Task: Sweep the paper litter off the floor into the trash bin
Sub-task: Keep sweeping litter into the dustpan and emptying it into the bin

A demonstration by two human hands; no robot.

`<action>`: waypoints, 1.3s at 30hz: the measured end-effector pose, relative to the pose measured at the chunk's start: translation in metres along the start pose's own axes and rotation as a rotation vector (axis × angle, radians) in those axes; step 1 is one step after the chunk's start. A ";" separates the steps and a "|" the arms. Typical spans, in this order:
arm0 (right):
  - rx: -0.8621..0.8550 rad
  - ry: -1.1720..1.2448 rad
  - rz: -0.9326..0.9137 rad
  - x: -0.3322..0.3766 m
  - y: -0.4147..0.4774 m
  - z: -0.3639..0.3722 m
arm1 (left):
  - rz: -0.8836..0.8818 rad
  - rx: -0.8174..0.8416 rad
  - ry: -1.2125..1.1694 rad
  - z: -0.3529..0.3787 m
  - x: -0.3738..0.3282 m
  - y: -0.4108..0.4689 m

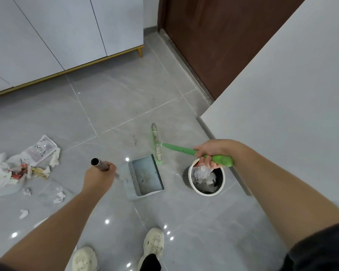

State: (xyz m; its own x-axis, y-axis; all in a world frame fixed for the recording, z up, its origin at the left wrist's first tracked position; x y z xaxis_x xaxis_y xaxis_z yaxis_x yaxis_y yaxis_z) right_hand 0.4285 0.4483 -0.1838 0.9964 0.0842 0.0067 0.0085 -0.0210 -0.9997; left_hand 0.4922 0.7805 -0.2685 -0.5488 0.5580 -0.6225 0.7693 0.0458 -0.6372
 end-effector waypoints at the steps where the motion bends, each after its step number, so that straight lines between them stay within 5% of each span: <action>1: -0.063 -0.061 -0.014 -0.002 0.002 0.001 | 0.013 -0.004 0.006 -0.007 0.001 -0.002; 6: -0.386 -0.811 -0.061 -0.003 0.003 0.052 | 0.093 -0.035 0.136 -0.067 0.020 0.004; 9: -0.403 -1.069 -0.006 -0.013 0.009 0.116 | 0.134 -0.032 0.219 -0.111 0.045 0.016; 12: -0.367 -0.979 -0.017 -0.026 0.032 0.179 | 0.188 0.009 0.345 -0.148 0.073 0.017; 21: 0.045 0.037 0.019 -0.035 0.017 0.276 | 0.287 0.081 0.432 -0.180 0.103 0.006; 29: -0.146 -0.013 0.098 -0.083 -0.015 0.250 | 0.406 0.117 0.451 -0.190 0.119 -0.031; 39: -0.326 0.181 0.192 -0.245 0.016 0.260 | 0.434 0.294 0.587 -0.145 0.143 -0.108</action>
State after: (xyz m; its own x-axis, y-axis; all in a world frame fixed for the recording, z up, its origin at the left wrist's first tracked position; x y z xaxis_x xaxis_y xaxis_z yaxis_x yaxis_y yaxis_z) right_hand 0.1624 0.6860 -0.2066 0.9811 -0.1273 -0.1460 -0.1812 -0.3358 -0.9243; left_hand 0.3785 0.9760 -0.2231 0.1062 0.8260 -0.5536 0.7125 -0.4515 -0.5370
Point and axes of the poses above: each hand's wrist, its own y-axis towards the middle knuckle, its own z-axis out of the palm, x = y × z, the point moved 4 cm from there along y, towards the middle knuckle, and after that the axes turned 5 degrees about z, right-handed, at the moved point
